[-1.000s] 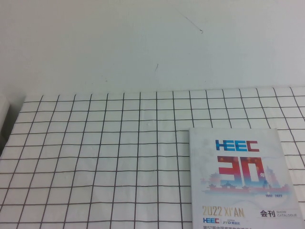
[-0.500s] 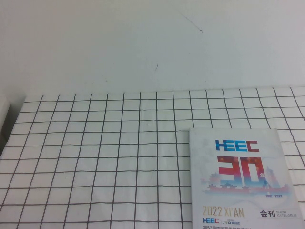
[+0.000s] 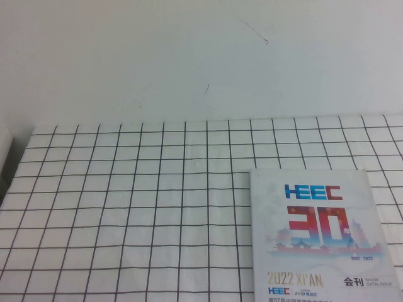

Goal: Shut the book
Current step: 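Close the open booklet and leave it lying on the table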

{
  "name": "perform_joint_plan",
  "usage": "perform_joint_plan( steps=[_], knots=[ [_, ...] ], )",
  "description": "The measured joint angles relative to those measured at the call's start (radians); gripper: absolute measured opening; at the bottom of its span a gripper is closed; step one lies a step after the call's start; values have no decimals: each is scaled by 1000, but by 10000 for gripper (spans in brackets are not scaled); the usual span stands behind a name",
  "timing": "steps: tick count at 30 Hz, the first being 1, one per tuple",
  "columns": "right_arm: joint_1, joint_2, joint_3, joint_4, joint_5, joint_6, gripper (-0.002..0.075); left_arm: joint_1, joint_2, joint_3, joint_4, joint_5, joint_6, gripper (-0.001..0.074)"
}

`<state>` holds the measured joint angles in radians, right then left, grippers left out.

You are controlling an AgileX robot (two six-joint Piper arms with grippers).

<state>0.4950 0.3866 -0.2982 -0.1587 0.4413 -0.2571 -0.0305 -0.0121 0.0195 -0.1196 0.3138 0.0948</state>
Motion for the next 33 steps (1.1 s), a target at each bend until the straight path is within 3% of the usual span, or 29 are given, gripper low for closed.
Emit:
perform_joint_plan(
  steps=[14,21,30,33],
  knots=[
    [-17,-32,0,0,4,0,-3,0,0,0,0,4,0,-4],
    [-185,-170,13,-2,47,117,-3,0,0,0,0,4,0,-4],
    [-360,-384,303,-17,-64,257,-3,0,0,0,0,6,0,-4],
    [-402,-396,311,-21,-60,277,-3,0,0,0,0,8,0,-4]
  ],
)
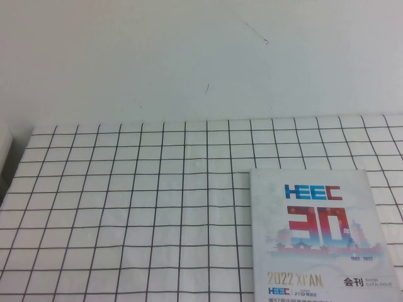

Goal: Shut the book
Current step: 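Close the open booklet and leave it lying on the table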

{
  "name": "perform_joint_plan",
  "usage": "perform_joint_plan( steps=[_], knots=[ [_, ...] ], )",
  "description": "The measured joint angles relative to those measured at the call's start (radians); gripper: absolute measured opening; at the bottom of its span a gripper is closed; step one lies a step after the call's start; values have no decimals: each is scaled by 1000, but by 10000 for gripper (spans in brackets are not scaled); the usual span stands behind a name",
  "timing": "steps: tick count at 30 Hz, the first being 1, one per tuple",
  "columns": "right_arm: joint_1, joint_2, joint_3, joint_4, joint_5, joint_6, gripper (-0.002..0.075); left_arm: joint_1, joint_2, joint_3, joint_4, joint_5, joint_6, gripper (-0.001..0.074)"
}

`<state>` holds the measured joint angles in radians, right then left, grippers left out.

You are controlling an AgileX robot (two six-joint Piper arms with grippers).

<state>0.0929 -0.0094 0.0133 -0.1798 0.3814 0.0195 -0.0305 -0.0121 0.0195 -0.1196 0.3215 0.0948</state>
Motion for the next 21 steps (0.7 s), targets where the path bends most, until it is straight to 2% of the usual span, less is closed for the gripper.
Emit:
perform_joint_plan(
  steps=[21],
  knots=[
    [-16,-2,0,0,-4,12,-3,0,-2,-2,0,2,0,-4]
  ],
)
